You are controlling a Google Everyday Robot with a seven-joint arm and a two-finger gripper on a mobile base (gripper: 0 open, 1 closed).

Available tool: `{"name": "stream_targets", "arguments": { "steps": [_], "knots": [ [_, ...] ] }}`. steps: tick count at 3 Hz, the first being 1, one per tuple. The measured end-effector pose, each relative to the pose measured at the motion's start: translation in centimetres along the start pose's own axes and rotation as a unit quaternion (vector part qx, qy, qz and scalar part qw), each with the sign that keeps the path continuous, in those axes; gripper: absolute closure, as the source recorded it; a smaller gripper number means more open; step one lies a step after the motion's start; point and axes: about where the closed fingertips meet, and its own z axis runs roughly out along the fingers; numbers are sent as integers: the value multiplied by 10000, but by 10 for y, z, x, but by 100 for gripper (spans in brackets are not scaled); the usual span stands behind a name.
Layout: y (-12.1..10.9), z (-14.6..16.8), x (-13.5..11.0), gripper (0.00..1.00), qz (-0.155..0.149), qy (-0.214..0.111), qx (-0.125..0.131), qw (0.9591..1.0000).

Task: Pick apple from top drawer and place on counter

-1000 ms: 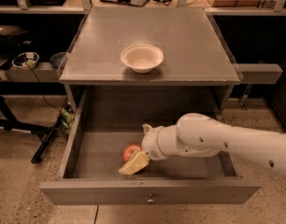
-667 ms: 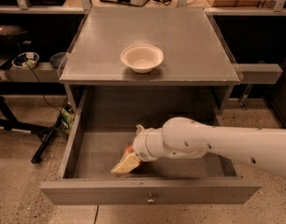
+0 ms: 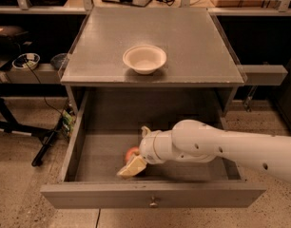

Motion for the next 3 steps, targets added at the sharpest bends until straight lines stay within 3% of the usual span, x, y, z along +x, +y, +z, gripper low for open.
{"name": "stream_targets", "arguments": {
  "steps": [2,3],
  "knots": [
    [-10,8,8,0,-118,-92,3,9999],
    [-10,8,8,19,-118,-92,3,9999]
  ]
}}
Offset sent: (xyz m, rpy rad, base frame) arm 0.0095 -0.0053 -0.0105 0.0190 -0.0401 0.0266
